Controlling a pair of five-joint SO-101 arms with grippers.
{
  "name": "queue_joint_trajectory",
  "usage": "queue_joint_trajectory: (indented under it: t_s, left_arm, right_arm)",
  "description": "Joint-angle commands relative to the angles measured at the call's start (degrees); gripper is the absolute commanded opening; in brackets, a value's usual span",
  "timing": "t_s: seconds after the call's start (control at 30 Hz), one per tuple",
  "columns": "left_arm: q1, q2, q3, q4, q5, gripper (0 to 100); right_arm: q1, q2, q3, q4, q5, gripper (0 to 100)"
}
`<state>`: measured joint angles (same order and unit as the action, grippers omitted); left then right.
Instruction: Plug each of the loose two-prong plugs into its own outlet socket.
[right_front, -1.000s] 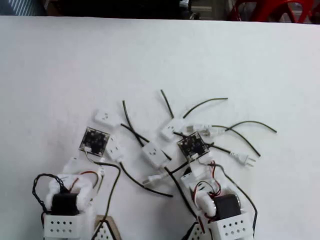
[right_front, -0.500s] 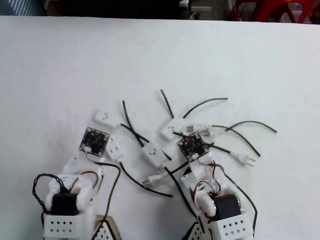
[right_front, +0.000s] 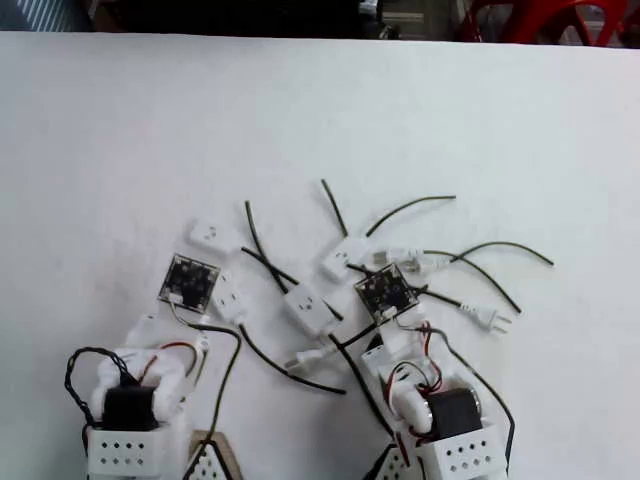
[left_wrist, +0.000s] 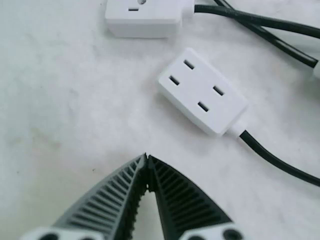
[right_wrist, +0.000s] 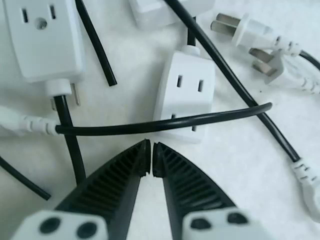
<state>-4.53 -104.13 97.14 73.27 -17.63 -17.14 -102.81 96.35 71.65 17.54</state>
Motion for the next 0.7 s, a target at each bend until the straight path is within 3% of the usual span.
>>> queue_joint_trajectory:
  t_s: [0.0,0.33,0.67]
  left_arm:
    - [0.2,0.0,-4.7,0.1,0.5,3]
    - [-0.2,0.0,-7.6,-2.3,0.4,3]
    - [-3.1,0.0,-7.6,-2.6,0.7,3]
  right_arm:
    - [-0.5,0.0,0.5,0.3,-0.1,2.0]
    - [2.7,-0.4,-0.3,1.0,0.3,2.1]
    - [11.6,0.0,-18.0,-1.7,-4.3,1.7]
